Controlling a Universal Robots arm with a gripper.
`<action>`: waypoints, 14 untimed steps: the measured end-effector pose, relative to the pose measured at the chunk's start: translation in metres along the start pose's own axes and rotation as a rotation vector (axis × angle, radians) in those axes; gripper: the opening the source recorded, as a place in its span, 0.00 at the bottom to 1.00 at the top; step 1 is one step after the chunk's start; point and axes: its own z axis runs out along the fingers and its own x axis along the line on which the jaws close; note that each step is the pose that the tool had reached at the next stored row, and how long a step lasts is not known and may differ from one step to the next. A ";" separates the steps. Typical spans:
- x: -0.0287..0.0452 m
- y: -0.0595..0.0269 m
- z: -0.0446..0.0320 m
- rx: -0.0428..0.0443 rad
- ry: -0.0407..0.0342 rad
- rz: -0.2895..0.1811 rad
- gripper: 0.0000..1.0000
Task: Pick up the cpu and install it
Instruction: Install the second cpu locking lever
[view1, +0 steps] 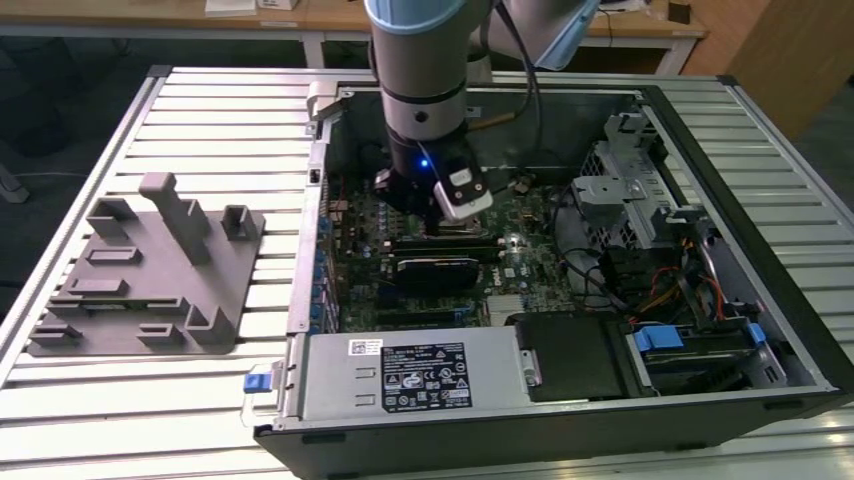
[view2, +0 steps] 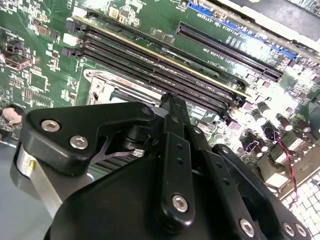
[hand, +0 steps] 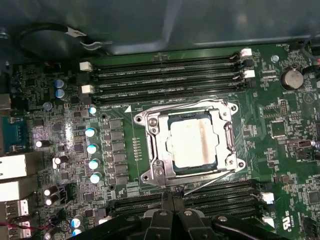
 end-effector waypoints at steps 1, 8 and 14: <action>0.0002 -0.0006 0.0002 -0.0039 0.0006 -0.002 0.11; 0.0011 -0.0066 0.0010 -0.0261 0.0042 -0.014 0.11; 0.0026 -0.0114 0.0022 -0.0563 0.0084 -0.021 0.11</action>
